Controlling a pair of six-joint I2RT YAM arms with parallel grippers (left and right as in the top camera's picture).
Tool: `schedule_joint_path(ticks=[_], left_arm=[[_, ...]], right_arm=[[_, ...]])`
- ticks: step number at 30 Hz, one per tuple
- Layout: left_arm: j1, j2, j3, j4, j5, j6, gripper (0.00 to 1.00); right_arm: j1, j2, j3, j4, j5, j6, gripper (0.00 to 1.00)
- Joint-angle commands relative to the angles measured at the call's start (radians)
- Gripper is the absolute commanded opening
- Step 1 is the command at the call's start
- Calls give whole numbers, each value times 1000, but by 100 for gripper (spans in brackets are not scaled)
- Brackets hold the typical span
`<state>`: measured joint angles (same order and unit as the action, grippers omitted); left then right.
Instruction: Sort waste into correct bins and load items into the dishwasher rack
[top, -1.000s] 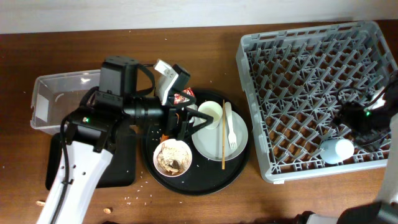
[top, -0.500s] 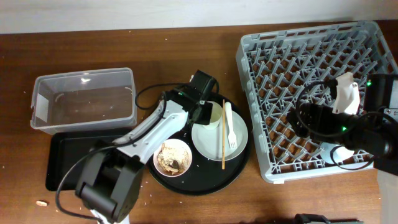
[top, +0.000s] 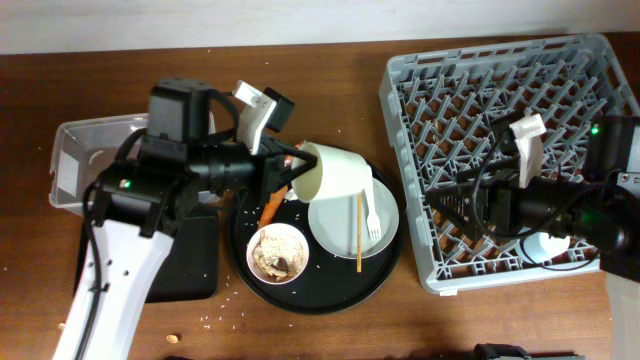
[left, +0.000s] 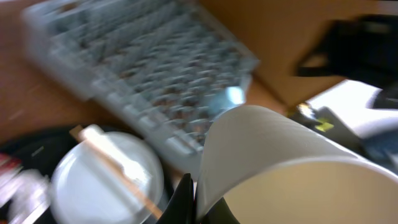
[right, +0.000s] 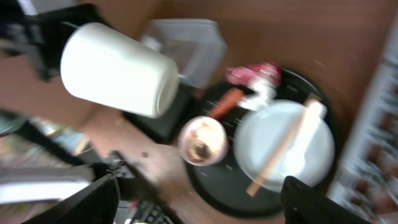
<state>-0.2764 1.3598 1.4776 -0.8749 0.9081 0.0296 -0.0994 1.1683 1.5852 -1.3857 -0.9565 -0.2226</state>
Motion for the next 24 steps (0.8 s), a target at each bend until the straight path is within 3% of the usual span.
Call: schedule_joint_path(ticks=[1, 4, 8, 14, 15, 17, 18, 19, 20, 24], left_arm=[[10, -16, 13, 64, 369, 104, 0], [8, -16, 13, 108, 430, 104, 0], [8, -16, 13, 146, 544, 104, 0], [8, -16, 13, 164, 544, 103, 0], [8, -16, 13, 174, 537, 103, 7], [8, -16, 13, 175, 500, 99, 50], [8, -16, 13, 175, 484, 99, 58], [8, -16, 13, 175, 463, 99, 73], [8, -16, 13, 175, 438, 99, 99], [8, -16, 13, 174, 400, 84, 99]], right_arm=[[67, -1, 2, 51, -245, -69, 82], [267, 0, 2, 153, -234, -64, 82], [388, 5, 2, 268, -172, -3, 81], [435, 7, 3, 299, -78, 26, 56], [435, 5, 3, 301, -72, 26, 52], [433, -11, 3, 301, 35, 57, 50], [433, -26, 3, 302, 83, 71, 47], [431, -47, 3, 305, 151, 111, 46], [407, -80, 3, 301, 264, 195, 46], [178, -182, 3, 190, 692, 416, 46]])
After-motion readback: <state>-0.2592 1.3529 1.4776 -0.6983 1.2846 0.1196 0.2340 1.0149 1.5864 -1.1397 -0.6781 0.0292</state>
